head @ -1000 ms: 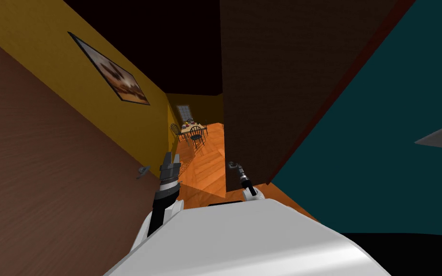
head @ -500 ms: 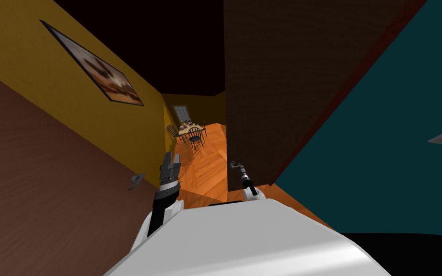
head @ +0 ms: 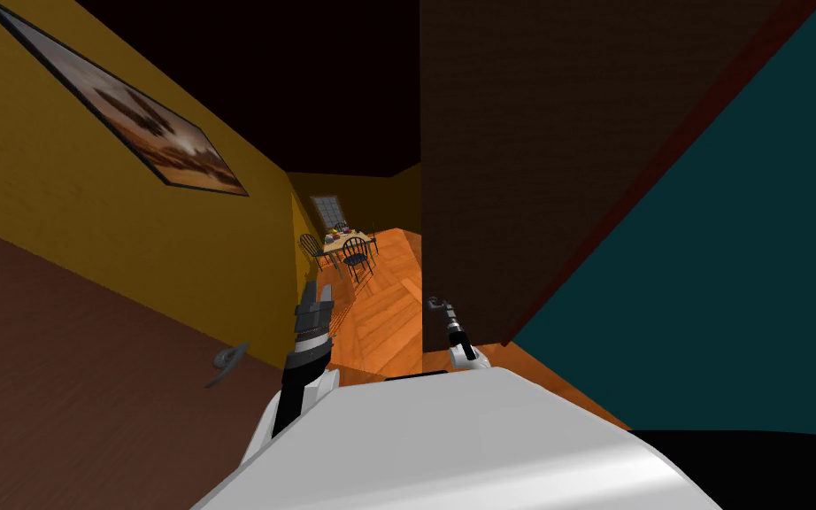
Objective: Push the door open
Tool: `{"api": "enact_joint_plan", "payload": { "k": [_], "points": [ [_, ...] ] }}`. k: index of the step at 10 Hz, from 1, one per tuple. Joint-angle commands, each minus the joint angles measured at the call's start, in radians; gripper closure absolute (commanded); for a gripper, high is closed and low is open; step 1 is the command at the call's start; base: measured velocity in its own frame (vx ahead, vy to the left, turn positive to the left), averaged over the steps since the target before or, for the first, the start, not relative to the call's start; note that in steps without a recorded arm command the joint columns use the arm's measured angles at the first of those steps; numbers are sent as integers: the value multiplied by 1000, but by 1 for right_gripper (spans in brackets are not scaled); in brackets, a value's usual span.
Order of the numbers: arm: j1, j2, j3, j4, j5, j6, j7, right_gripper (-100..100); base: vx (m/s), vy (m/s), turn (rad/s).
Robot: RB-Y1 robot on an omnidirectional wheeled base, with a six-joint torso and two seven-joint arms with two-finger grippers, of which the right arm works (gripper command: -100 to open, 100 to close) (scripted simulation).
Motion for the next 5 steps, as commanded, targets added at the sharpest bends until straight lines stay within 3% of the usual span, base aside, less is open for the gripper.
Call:
{"api": "enact_joint_plan", "payload": {
  "k": [1,3,5],
  "points": [
    [-1,20,-6,-7,-2,0,4,100,120,110,-65],
    [-11,-9,-29,16,-16,-14,7,100,78,32,-53],
    [-11,-14,-41,16,-24,-14,12,100,170,86,-46]
  ]
}}
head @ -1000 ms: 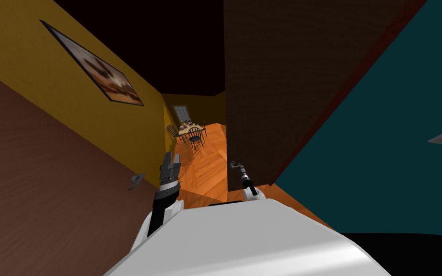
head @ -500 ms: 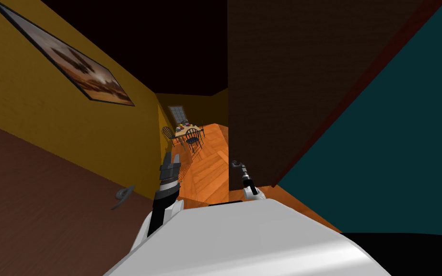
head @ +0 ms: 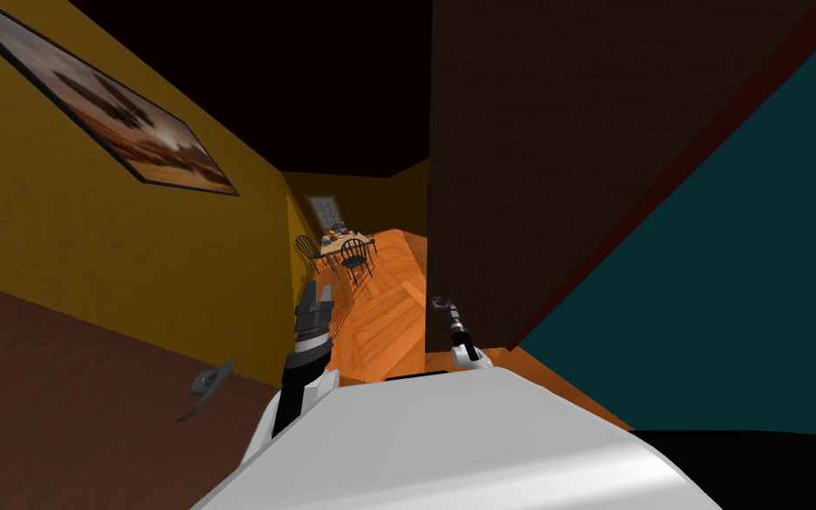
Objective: Push the door open
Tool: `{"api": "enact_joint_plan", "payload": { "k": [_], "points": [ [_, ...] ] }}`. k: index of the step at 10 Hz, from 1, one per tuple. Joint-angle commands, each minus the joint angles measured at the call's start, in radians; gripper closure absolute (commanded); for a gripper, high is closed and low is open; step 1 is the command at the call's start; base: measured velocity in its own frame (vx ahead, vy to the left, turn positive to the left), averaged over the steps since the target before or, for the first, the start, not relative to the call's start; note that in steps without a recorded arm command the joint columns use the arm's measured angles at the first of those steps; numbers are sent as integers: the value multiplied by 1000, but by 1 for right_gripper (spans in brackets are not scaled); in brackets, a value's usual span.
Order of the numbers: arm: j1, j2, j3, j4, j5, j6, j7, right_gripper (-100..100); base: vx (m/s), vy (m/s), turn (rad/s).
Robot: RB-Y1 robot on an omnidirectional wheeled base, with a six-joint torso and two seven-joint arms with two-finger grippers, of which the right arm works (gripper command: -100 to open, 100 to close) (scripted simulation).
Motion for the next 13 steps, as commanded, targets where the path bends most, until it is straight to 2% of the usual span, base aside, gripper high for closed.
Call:
{"api": "enact_joint_plan", "payload": {
  "k": [1,4,8,9,10,13],
  "points": [
    [-14,-7,-14,7,-9,-9,4,100,197,94,-47],
    [-15,-10,-43,8,-27,-9,15,100,182,91,-54],
    [-16,-2,-74,9,-47,-8,26,100,170,87,-54],
    [-3,-12,-78,3,-47,-5,26,100,70,9,-41],
    [-3,-22,-94,2,-58,-6,32,100,132,31,-51],
    [-3,-27,-115,2,-72,-8,40,100,171,54,-40]
  ]
}}
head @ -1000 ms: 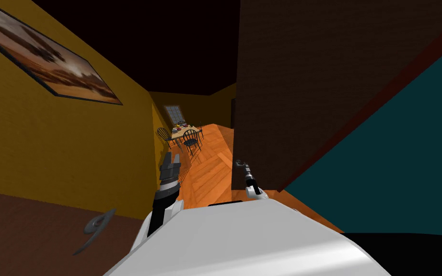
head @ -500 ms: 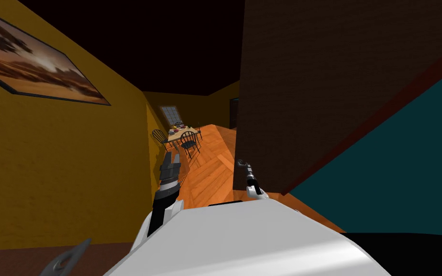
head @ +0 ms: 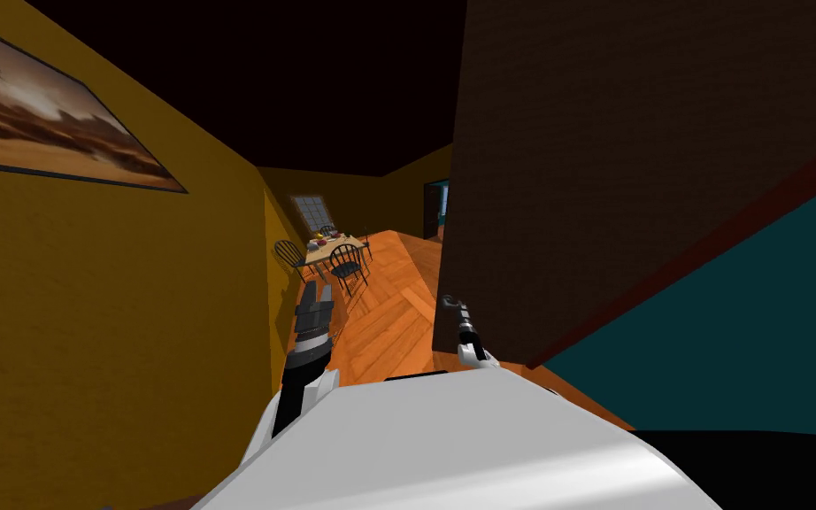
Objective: Push the door open
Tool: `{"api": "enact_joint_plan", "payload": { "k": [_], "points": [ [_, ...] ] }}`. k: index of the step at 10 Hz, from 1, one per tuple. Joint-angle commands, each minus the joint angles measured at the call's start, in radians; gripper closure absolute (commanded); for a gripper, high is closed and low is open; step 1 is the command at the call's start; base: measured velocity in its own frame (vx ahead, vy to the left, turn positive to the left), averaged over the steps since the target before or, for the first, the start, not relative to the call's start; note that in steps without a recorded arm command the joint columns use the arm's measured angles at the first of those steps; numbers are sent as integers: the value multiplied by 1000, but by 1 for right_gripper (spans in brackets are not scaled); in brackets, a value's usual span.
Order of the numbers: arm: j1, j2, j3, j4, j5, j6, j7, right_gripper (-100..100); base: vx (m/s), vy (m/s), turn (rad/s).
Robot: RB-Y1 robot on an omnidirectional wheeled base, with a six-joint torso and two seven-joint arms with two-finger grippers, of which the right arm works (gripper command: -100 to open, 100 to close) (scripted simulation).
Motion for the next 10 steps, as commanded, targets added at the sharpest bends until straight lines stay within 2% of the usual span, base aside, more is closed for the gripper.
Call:
{"api": "enact_joint_plan", "payload": {
  "k": [1,7,9,10],
  "points": [
    [-2,-1,-14,-10,-9,-1,7,100,178,55,-41],
    [-2,1,-66,-8,-45,-4,28,100,190,65,-51],
    [2,-17,-86,-1,-56,-10,32,100,90,13,-47],
    [2,-18,-93,-1,-62,-10,36,100,202,34,-53]
  ]
}}
